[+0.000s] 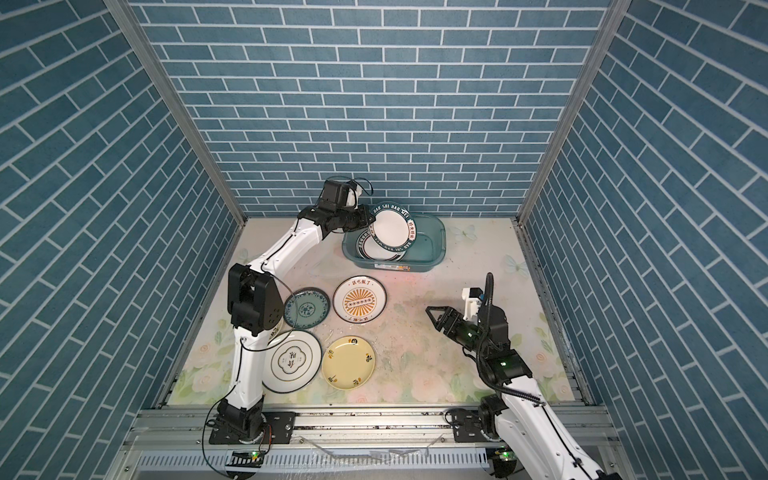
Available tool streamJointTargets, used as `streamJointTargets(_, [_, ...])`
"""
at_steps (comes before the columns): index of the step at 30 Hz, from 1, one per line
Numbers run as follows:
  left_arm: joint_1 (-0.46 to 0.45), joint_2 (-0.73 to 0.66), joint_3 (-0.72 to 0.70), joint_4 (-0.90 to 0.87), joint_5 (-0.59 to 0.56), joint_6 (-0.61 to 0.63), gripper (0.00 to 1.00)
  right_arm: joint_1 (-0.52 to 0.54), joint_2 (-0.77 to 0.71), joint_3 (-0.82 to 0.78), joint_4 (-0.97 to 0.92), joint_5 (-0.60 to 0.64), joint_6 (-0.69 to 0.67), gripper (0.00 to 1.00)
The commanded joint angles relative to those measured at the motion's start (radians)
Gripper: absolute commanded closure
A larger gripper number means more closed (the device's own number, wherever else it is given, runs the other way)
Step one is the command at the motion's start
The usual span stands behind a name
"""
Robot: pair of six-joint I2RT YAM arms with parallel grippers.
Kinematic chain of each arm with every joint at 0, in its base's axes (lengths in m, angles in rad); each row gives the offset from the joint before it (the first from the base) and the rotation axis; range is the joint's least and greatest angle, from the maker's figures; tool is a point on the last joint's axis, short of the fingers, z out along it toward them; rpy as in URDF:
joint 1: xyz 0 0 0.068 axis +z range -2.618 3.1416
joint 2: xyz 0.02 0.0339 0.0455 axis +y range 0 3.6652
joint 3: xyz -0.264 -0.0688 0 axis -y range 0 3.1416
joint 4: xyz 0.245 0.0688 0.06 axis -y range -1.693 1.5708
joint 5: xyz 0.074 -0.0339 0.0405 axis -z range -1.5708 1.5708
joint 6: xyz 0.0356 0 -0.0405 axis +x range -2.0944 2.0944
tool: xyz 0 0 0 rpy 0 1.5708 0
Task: Place the plates into the plastic bin on the countertop
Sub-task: Place the plate in the plastic bin.
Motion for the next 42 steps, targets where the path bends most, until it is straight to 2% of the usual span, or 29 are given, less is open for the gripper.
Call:
streamJointTargets(1, [0.015, 0.038, 0.045, -0.056, -0.011, 0.021, 1.00, 0.003, -0.018, -0.018, -0.011, -0.003, 0.024, 0.29])
streamJointTargets(16, [0.025, 0.159, 0.107, -0.112, -0.057, 0.053, 1.00, 0.003, -0.022, 0.012, -0.055, -0.019, 0.022, 0.30])
streamJointTargets(18, [0.028, 0.171, 0.118, -0.118, -0.060, 0.057, 0.92, 0.004, -0.022, 0.011, -0.055, -0.017, 0.024, 0.30])
streamJointTargets(20, [0.031, 0.180, 0.129, -0.124, -0.057, 0.059, 0.91, 0.003, -0.022, 0.011, -0.056, -0.018, 0.024, 0.30])
streamJointTargets(22, [0.034, 0.189, 0.139, -0.132, -0.058, 0.065, 0.83, 0.002, -0.021, 0.011, -0.056, -0.017, 0.024, 0.30])
streamJointTargets(24, [0.034, 0.193, 0.142, -0.135, -0.060, 0.065, 0.80, 0.003, -0.017, 0.012, -0.056, -0.014, 0.023, 0.30])
streamJointTargets(27, [0.035, 0.195, 0.142, -0.136, -0.059, 0.066, 0.69, 0.003, -0.009, 0.015, -0.054, -0.015, 0.023, 0.30])
streamJointTargets(42, [0.035, 0.182, 0.141, -0.146, -0.072, 0.091, 0.53, 0.002, -0.001, 0.015, -0.042, -0.020, 0.026, 0.30])
